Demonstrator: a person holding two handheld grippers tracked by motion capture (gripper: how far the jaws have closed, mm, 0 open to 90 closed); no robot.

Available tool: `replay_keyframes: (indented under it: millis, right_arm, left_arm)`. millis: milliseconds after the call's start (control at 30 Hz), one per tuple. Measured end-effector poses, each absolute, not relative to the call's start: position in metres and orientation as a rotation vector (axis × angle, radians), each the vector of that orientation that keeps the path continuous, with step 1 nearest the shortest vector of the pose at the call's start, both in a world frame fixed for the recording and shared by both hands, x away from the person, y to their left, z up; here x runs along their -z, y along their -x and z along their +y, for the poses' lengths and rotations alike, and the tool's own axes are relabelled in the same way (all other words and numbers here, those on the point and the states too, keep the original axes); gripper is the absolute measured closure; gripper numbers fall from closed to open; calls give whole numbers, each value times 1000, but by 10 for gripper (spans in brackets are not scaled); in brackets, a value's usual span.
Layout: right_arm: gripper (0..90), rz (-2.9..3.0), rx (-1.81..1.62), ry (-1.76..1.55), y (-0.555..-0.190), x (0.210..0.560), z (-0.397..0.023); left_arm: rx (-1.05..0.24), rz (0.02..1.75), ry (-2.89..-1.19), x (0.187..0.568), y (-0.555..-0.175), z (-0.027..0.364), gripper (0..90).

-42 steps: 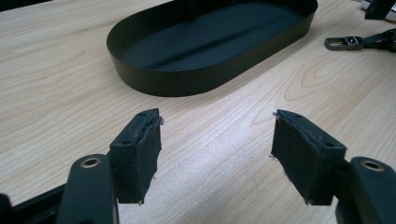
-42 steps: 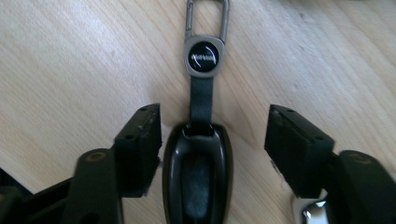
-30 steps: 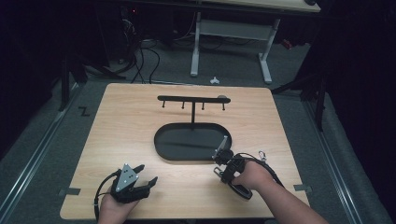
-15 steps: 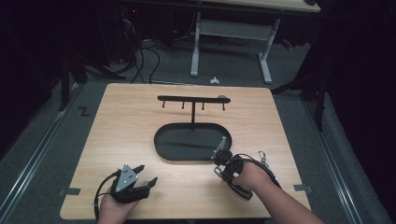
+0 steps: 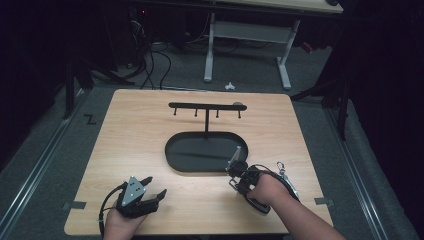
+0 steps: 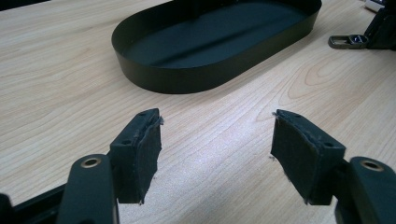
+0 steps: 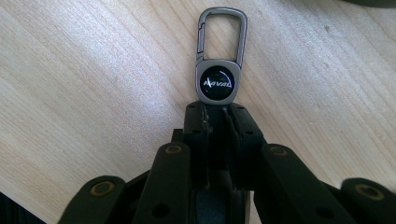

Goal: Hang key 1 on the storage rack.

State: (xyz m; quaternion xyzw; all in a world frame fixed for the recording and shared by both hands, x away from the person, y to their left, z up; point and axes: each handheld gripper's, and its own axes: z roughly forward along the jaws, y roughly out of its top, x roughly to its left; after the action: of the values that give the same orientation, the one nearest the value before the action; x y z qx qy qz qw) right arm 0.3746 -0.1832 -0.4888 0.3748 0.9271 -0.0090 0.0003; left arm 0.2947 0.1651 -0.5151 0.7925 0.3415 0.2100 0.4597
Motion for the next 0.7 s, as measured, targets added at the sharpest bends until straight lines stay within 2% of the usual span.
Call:
replay_keyframes:
  millis: [267,700]
  right_arm:
    - [801,2916,17,-1162,-373,487,-183]
    - [802,2879,-32,-1205,-370,461,-193]
  left_arm:
    - [-518,841,-1952,516,-296,165,336]
    - [-515,833,-1960,515,-295,165,336]
